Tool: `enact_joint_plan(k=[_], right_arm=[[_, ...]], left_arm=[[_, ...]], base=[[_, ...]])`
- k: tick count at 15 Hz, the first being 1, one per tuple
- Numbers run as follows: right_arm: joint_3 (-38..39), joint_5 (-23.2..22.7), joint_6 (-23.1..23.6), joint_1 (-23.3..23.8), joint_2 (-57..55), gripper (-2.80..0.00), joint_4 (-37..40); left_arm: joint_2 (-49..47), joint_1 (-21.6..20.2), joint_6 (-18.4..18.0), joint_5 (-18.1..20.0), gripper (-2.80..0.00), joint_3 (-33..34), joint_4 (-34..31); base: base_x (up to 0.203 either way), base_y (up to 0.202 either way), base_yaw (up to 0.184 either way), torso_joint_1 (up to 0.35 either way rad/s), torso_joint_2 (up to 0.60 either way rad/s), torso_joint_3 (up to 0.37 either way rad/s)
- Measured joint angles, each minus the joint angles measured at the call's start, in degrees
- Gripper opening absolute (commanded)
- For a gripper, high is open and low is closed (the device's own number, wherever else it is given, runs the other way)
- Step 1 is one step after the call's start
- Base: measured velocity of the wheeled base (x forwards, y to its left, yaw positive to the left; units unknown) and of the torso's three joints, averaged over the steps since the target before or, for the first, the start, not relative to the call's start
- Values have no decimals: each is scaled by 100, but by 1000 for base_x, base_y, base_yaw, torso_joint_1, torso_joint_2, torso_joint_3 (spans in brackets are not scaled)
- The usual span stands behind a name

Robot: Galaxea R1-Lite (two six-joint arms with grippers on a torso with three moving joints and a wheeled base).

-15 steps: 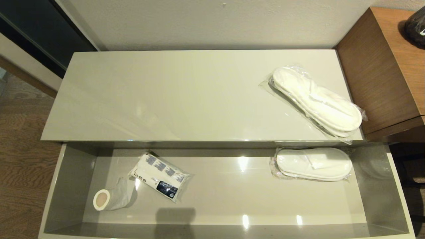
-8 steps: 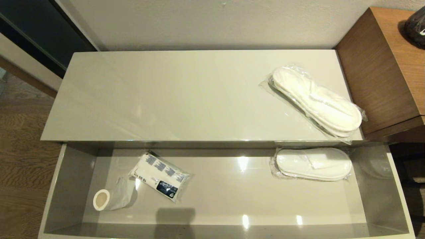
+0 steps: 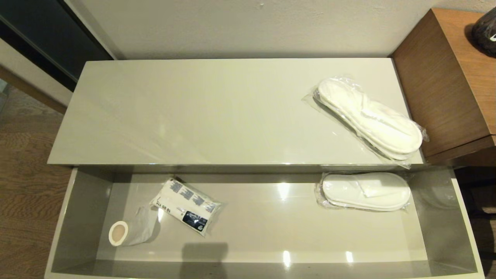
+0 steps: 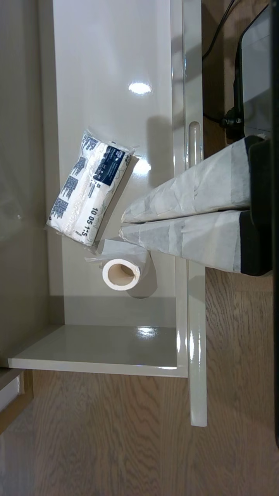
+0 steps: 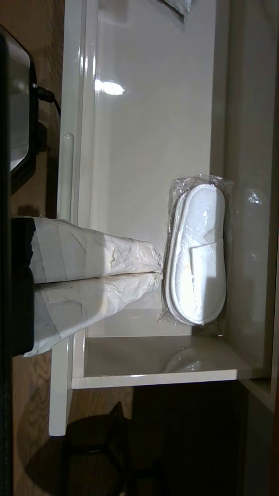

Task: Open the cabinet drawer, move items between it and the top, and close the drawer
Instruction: Pick up the disposable slippers on the table

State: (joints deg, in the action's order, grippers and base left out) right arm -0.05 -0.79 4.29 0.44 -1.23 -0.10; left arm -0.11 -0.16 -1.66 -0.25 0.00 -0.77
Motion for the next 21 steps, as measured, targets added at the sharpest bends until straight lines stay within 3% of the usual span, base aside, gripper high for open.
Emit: enact_joint_plan(k=[21], right_arm=[[5,22,-195,0,2,-280,10]], left_arm=[[0,0,21,-8,-280,0,-11]], base=[[0,0,0,0,0,0]])
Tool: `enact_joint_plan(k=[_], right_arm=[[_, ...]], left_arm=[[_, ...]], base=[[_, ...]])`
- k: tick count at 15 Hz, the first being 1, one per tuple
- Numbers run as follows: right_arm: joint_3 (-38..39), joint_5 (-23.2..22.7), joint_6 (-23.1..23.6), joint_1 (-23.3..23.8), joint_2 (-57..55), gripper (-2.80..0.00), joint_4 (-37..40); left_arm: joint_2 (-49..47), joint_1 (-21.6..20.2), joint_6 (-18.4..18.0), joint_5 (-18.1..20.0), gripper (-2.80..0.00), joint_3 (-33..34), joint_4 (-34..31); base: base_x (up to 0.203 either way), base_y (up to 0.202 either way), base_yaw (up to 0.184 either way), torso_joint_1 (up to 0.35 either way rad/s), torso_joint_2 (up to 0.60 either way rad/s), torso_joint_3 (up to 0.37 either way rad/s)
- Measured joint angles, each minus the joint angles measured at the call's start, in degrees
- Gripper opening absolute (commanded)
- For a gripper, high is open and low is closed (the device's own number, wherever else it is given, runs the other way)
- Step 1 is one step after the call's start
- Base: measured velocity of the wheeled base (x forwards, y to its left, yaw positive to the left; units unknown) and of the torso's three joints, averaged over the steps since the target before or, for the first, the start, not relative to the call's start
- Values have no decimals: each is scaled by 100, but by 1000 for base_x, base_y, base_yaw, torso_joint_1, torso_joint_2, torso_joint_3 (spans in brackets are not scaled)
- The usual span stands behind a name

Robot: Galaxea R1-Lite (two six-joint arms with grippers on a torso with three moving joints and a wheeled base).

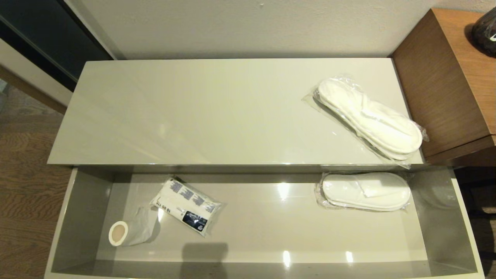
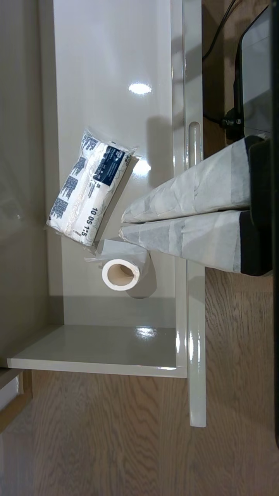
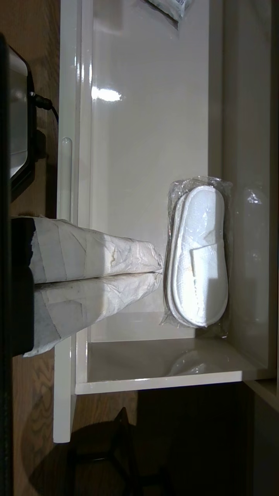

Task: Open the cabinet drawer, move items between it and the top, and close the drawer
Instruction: Pick up the disposable slippers on the table

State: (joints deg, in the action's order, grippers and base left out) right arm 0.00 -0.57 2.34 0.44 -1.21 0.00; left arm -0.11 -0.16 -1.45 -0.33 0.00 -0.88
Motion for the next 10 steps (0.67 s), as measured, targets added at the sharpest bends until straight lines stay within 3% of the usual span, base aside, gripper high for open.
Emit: enact_joint_plan(k=[10], right_arm=[[0,0,-6,0,5,-280,16]], left_arm=[[0,0,-12,-8,-280,0,-2]], base=[[0,0,0,2,1,-54]])
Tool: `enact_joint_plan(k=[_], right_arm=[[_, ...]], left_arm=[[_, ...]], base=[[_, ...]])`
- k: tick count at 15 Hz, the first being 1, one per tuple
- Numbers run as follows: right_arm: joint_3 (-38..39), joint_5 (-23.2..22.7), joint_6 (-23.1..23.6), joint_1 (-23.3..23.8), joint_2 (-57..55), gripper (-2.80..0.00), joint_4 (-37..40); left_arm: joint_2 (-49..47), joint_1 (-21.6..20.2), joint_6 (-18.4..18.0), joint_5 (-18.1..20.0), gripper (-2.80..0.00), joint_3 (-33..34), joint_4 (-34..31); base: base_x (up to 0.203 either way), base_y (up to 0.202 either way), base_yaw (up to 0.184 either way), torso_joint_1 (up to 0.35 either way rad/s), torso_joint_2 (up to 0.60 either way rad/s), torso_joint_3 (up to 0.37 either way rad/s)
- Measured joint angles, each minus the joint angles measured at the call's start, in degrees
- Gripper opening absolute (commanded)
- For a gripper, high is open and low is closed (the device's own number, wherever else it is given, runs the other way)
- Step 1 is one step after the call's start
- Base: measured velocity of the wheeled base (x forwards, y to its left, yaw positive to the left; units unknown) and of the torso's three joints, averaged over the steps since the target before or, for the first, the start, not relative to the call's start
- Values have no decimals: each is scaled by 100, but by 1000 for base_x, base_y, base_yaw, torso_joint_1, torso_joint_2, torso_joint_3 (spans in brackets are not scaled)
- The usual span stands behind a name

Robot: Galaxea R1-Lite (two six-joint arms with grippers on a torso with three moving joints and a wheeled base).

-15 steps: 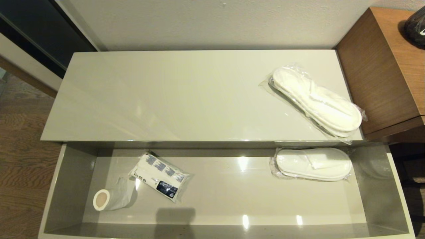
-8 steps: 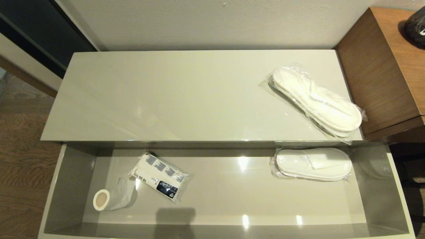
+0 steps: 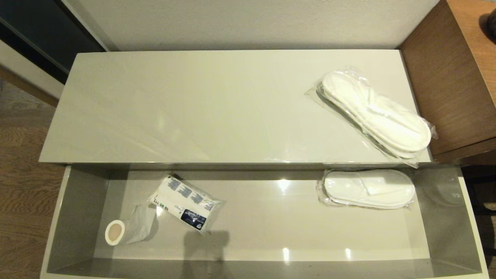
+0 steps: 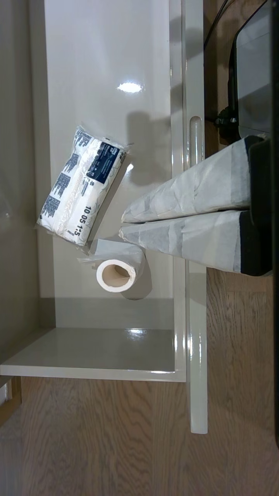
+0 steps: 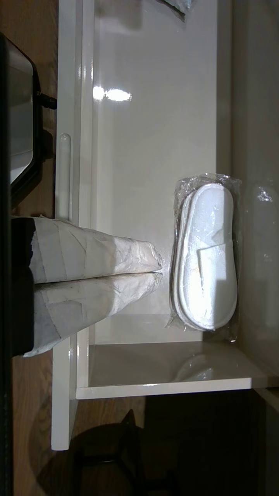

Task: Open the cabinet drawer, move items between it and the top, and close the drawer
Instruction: Pick up the disposable slippers on the table

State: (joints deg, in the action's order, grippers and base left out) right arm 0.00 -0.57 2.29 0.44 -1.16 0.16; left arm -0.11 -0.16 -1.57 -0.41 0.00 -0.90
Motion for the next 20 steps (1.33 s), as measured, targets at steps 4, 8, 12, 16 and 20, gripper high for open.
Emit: enact_joint_plan(k=[4,8,12,16,20], right_arm=[[0,42,-16,0,1,-280,-37],[0,57,-4,0,1,-280,-39],[-10,50,64,0,1,-280,-108],[0,35,115,-11,37,-280,-165],[-327,-40,87,-4,-55,-280,226]], left_arm=[[0,0,1,-3,-280,0,-4],[0,0,-11,0,-280,0,-7],[0,-5,-33,1,-280,-7,-14],[0,0,-43,-1,-280,-10,-22],[0,-5,-43,-10,-280,-10,-25]], base=[[0,0,0,0,0,0],[0,0,0,0,0,0],[0,0,0,0,0,0],[0,0,0,0,0,0],[0,0,0,0,0,0]])
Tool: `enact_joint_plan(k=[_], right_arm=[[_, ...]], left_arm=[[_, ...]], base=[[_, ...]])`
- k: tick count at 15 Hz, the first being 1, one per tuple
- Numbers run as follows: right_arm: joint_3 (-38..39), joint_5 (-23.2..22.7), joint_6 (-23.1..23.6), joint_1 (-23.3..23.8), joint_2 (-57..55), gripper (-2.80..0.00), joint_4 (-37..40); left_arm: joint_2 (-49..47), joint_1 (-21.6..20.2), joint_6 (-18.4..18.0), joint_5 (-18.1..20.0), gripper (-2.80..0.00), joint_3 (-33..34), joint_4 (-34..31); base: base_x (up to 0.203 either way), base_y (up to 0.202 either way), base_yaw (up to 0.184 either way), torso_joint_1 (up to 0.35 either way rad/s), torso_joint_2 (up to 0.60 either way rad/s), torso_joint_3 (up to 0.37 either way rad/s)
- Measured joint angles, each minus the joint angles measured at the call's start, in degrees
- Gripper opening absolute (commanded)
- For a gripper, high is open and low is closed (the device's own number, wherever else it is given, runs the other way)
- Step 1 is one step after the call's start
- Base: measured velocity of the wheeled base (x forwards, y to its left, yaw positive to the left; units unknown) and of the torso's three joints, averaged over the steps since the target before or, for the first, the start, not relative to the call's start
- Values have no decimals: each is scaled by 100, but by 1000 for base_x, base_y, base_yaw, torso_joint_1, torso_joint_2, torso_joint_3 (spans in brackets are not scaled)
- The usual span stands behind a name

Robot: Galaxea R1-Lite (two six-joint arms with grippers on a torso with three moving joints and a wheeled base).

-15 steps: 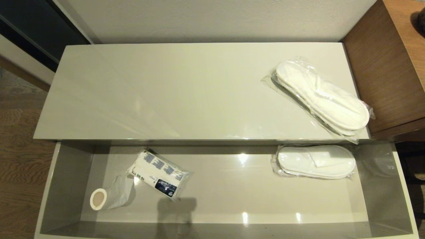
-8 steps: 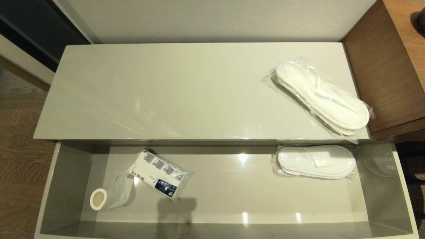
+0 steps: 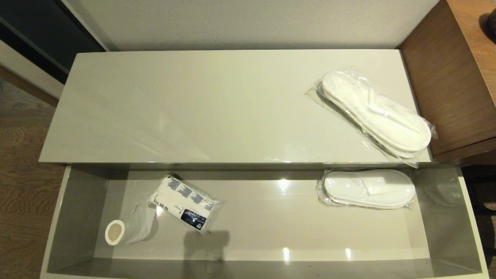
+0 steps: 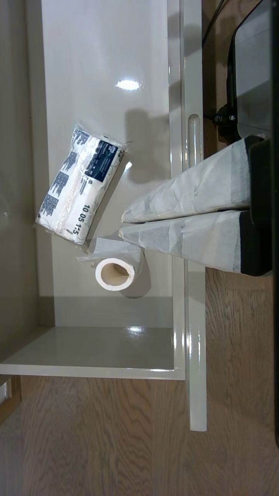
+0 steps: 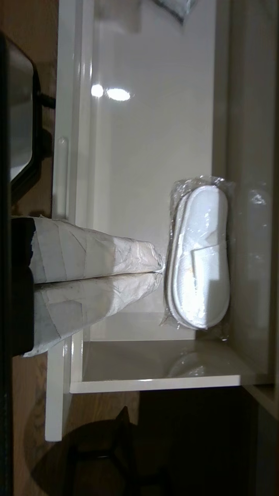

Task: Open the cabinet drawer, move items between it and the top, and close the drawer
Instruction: Pick up the disposable slippers on the table

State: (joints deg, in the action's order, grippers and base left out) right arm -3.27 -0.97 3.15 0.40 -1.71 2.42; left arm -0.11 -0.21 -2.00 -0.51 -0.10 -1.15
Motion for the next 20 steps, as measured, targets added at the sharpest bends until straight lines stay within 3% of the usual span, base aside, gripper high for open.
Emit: enact_joint_plan(k=[2,6,8,10,12,15,17,18,20], right_arm=[[-1150,-56,-272,0,-423,-280,411],[-5016,-100,-1112,0,-1899,-280,1450],[-6375,-197,-1380,-11,-2802,-280,2388],[-7123,-314,-1045,-19,-3846,-280,3386],[-7525,-453,-380,-97,-4942,-280,4155],[-7835,-578,918,-384,-6300,-280,4728],[-7980,-577,1379,-697,-7009,-280,4777],[-8014,-556,1536,-922,-7311,0,4714],[-7871,-394,1802,-1273,-7664,0,4326]], left_arm=[[0,10,0,0,-280,0,0],[0,5,-11,10,-280,2,2],[0,5,-4,9,-280,2,0],[0,5,-6,7,-280,0,0],[0,0,-4,8,-280,0,2],[0,7,-9,11,-280,0,0],[0,5,-3,5,-280,0,2],[0,5,0,5,-280,2,10],[0,5,0,1,-280,5,10]], base=[[0,0,0,0,0,0],[0,0,0,0,0,0],[0,0,0,0,0,0],[0,0,0,0,0,0],[0,0,0,0,0,0],[0,0,0,0,0,0],[0,0,0,0,0,0],[0,0,0,0,0,0],[0,0,0,0,0,0]])
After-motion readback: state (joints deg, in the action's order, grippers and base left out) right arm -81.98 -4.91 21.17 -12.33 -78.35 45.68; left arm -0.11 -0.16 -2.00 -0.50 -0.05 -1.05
